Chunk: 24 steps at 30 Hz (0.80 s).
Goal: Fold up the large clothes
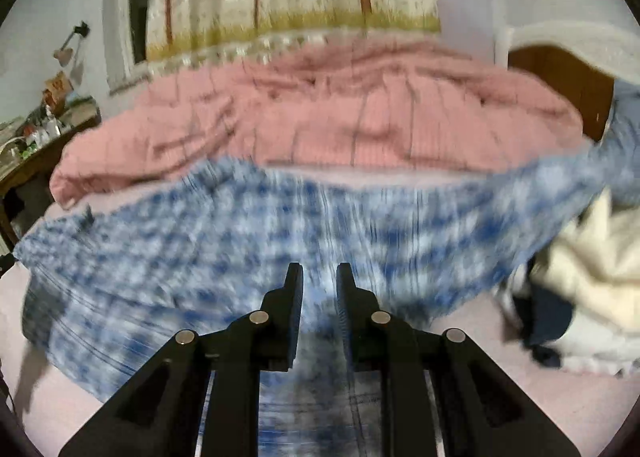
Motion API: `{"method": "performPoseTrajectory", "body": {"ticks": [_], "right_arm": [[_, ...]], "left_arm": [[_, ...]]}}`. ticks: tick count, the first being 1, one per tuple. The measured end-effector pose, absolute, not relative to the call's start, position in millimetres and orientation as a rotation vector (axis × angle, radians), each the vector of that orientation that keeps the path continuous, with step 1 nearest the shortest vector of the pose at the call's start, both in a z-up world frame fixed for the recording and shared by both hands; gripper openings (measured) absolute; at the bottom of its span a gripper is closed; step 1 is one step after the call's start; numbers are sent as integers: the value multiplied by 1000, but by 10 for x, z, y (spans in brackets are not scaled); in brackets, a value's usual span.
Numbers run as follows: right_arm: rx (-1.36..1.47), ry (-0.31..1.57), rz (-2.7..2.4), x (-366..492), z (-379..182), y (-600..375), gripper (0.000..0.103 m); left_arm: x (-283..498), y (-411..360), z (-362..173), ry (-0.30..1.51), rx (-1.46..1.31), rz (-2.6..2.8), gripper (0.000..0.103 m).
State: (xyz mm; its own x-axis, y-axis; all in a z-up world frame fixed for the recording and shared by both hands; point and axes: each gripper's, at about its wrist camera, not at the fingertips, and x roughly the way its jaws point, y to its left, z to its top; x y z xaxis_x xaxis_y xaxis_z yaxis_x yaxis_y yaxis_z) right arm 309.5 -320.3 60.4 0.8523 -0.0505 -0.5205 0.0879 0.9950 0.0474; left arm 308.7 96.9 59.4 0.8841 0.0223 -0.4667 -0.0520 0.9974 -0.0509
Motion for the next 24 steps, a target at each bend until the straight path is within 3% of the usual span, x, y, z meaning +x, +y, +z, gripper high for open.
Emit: {"method": "performPoseTrajectory", "body": {"ticks": [4,9,11,12,17,24], "right_arm": [[123,475,-44,3046,1062,-2974,27],[115,439,-89,3139,1621,-2552,28],[115,417,-96,3190,1704,-2436,35],[129,394,-100,3234,1715,-2368,44],[157,392,-111,3467,1395,-2204,48],[118,516,-104,3972,801,-2141,49]], "left_arm": [[3023,934,1124,388,-64,-32,45],[3155,1028,1572,334,-67,-80,46],[3231,1096,1629,311,-64,-75,49],[3265,1137,1629,304,-68,-70,51],[3452,1548,1350,277,-119,-50,74],[4095,2422,825,418,-193,136,81]]}}
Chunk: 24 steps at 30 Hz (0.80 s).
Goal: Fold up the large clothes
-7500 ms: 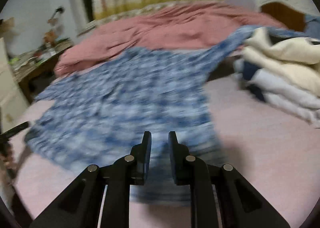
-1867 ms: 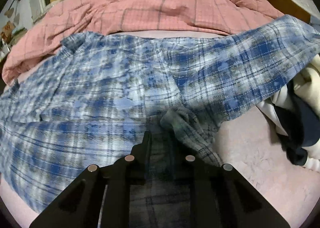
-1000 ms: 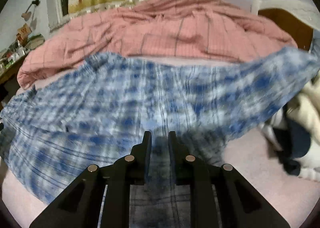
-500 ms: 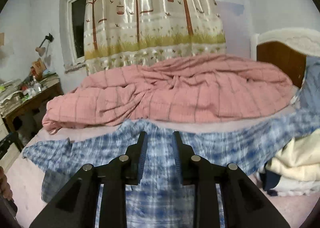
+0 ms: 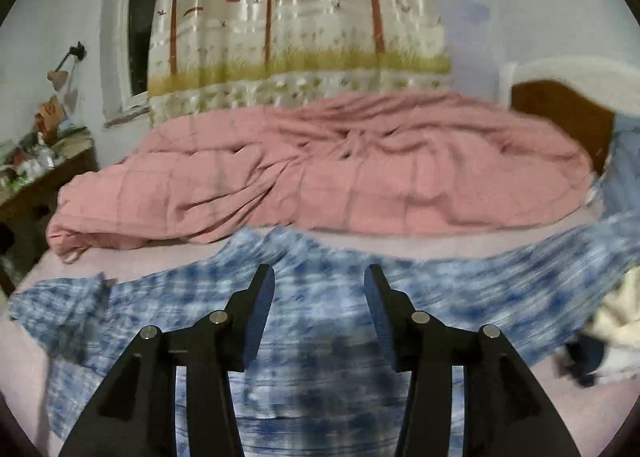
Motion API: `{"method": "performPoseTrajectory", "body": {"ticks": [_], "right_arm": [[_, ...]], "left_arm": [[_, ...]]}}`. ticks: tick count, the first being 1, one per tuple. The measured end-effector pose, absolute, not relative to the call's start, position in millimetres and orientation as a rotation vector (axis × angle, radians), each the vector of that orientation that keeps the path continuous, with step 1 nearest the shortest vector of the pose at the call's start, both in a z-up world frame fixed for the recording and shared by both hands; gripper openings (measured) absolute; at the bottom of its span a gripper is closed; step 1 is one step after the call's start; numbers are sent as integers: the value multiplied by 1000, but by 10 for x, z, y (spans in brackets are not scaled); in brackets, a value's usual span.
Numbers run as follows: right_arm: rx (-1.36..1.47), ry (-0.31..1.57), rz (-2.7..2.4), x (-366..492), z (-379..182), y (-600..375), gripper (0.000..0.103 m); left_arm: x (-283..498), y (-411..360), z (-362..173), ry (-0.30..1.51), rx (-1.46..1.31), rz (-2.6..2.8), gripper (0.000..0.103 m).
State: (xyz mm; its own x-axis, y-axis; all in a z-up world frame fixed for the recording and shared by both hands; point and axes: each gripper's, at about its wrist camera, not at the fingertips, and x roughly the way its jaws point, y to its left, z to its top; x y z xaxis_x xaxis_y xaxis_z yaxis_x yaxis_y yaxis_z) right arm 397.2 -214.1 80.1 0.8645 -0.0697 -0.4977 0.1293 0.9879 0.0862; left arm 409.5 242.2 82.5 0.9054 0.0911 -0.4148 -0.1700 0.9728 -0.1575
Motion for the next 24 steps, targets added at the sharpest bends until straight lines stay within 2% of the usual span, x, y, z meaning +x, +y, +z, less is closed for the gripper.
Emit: {"method": "performPoseTrajectory", "body": {"ticks": [2,9,14,20,22,23,24], "right_arm": [[108,537,-96,4012,740,-2102,49],[25,541,-112,4038,640,-1938,50],[43,603,-83,4162,474,-1921,50],[-15,630,-96,4246,319,-1815,50],[-18,642,-100,4274,270,-1820,50],[-19,651,-106,4294,239,-1833,50],[-18,658,-110,4309,223,-1850,50]], "left_arm": [[4224,2685,628,443,-235,191,85],[4542,3430,-179,605,-425,331,85],[4611,3928,-804,705,-659,361,85],[4573,3882,-797,675,-658,369,86],[4579,3884,-787,676,-648,384,79],[4571,3857,-785,677,-631,407,62],[4581,3865,-769,677,-617,438,31]]}}
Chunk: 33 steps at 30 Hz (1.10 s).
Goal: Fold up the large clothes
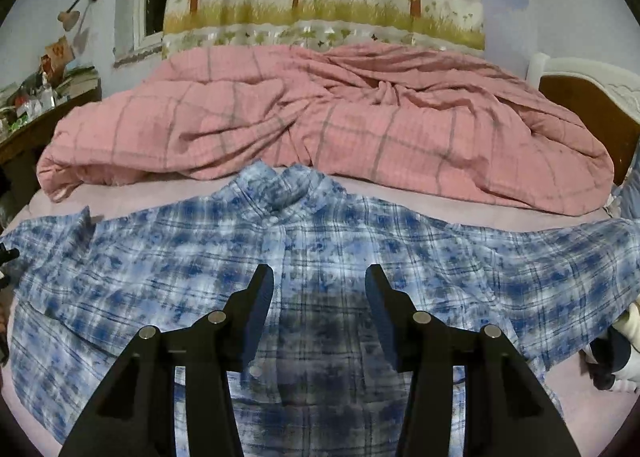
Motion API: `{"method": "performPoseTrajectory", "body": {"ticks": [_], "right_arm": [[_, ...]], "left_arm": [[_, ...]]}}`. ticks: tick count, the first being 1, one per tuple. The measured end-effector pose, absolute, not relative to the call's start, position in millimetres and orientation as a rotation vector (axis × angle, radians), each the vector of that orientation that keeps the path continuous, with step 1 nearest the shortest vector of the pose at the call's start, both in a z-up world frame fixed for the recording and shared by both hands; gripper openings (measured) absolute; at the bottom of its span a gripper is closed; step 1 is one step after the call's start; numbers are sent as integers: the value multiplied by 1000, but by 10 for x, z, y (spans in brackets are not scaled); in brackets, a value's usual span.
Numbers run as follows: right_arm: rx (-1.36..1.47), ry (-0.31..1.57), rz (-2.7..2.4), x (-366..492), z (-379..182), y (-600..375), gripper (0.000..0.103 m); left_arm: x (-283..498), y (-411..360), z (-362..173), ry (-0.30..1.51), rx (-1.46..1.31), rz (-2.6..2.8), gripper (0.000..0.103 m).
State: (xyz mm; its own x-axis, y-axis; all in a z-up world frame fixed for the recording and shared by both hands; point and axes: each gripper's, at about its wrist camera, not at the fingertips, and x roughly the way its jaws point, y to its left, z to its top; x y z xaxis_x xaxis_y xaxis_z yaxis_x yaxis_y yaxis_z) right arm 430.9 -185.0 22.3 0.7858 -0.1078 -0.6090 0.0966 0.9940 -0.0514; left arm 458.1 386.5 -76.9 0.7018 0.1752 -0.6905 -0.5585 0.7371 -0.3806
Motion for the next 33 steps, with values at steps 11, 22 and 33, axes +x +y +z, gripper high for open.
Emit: {"method": "performPoseTrajectory", "body": {"ticks": [11,22,33], "right_arm": [[66,751,-145,4444,43,-2109,50],[76,767,-159,4472,32,-2194,50],[60,765,-144,4457,56,-2134,50]], "left_arm": [[4183,3003,303,347,-436,161,0],[4776,991,-271,836,-185,-190,7],[4121,1268,818,621,-137,-60,78]]}}
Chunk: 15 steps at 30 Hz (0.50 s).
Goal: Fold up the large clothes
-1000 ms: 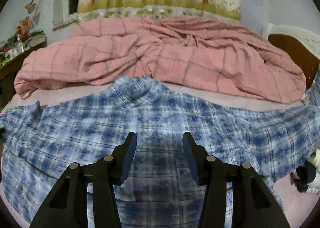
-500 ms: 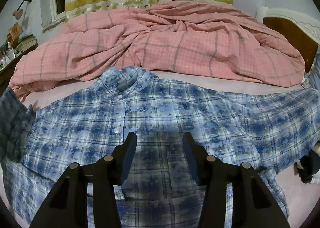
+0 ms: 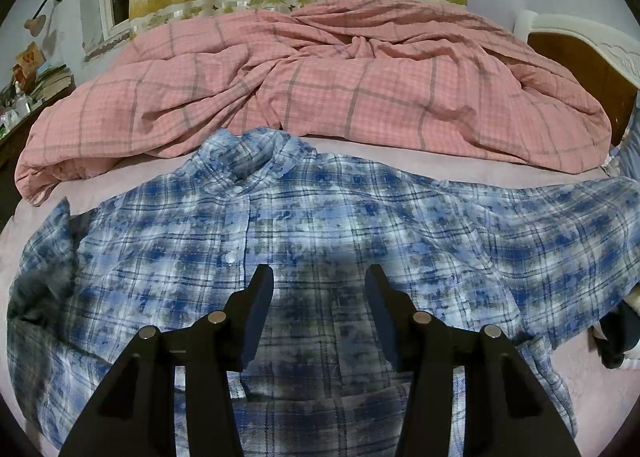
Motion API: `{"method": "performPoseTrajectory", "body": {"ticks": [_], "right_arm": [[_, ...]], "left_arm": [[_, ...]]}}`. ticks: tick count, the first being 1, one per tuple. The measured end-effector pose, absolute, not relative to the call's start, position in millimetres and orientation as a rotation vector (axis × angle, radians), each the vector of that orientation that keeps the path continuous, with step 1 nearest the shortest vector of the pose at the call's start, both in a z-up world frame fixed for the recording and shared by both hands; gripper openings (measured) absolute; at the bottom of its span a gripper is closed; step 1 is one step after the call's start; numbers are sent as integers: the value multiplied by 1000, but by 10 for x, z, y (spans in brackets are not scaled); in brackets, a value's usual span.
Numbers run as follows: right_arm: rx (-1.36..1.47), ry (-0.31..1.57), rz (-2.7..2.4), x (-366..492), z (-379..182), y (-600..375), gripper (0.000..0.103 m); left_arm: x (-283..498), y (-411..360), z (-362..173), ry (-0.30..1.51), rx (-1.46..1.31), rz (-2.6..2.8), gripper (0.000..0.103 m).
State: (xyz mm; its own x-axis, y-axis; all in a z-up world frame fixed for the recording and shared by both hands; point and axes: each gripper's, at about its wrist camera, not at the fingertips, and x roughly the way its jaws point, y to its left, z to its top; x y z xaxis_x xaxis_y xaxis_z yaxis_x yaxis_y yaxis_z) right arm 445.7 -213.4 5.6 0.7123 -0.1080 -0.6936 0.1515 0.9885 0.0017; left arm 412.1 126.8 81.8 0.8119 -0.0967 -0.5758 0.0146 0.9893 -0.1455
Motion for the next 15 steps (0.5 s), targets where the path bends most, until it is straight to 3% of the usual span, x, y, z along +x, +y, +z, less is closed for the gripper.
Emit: {"method": "performPoseTrajectory", "body": {"ticks": [7,15], "right_arm": [[-41,659,32,4226,301,-1637,50],[-223,652,396,3845,433,67,50]], "left_arm": [[3726,2115,1237,400,-275,42,79],[3753,2667,1175,430,-398,-44,79]]}}
